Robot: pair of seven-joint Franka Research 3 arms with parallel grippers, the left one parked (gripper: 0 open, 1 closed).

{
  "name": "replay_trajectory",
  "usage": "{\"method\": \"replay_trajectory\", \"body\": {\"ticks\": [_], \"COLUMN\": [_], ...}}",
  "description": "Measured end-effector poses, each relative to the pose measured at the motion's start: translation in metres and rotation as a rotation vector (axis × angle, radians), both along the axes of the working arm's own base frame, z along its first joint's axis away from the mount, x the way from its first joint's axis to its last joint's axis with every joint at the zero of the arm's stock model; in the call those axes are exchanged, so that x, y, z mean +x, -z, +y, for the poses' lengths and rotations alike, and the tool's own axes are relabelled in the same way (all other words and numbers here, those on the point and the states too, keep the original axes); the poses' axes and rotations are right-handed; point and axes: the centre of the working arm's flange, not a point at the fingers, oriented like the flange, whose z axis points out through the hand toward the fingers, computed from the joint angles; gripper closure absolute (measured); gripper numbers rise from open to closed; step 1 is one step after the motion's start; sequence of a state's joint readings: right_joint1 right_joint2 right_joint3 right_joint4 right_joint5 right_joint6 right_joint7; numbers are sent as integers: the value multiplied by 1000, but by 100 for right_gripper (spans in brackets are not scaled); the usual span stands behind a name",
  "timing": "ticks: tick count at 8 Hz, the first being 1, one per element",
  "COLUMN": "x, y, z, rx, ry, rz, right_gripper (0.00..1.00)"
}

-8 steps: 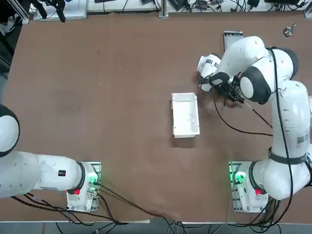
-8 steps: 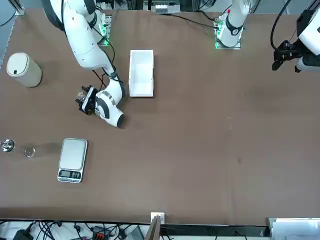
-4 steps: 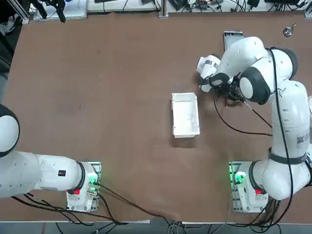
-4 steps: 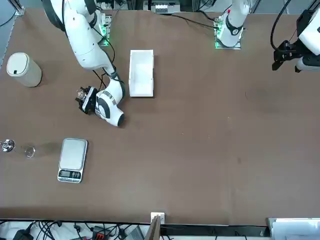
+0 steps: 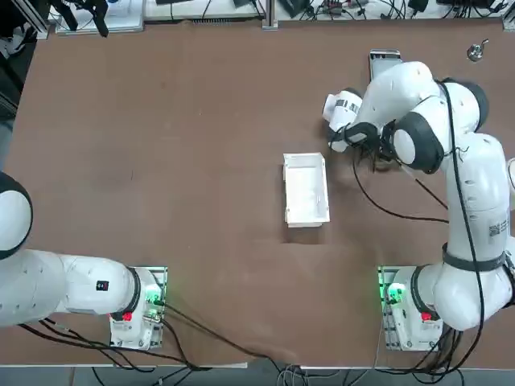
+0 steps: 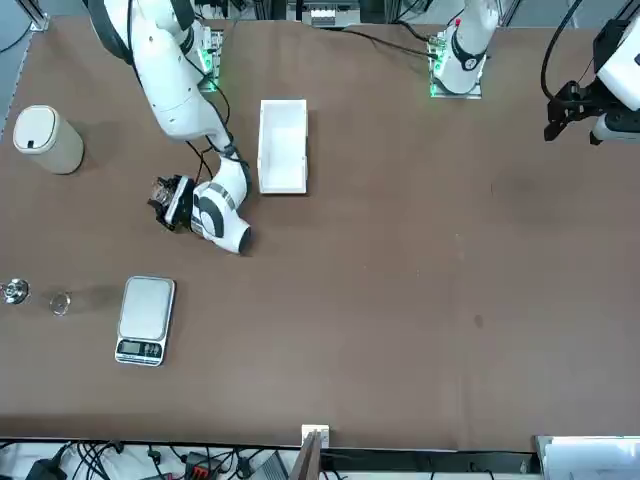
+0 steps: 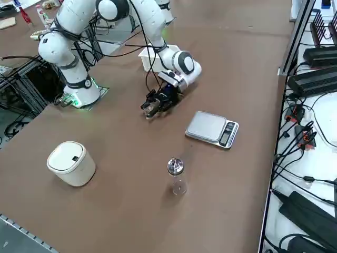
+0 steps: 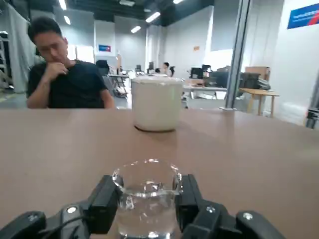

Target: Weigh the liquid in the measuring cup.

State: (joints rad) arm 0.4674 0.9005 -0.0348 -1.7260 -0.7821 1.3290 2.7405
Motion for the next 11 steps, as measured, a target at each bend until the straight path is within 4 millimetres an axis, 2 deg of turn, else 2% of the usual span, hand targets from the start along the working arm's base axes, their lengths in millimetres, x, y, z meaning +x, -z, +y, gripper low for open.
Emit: {"method": "replay_trajectory", "body": {"ticks": [4,7,9,11], "x": [40,71,94,122], "y": [-33,-52,-53,-44], "z": [27,46,54,51], "rx": [-73,-68,-45,-36], "ry": [-197,-358,-502,-618], "rz": [-67,-18,32,61], "right_gripper": [38,38,38,38]}}
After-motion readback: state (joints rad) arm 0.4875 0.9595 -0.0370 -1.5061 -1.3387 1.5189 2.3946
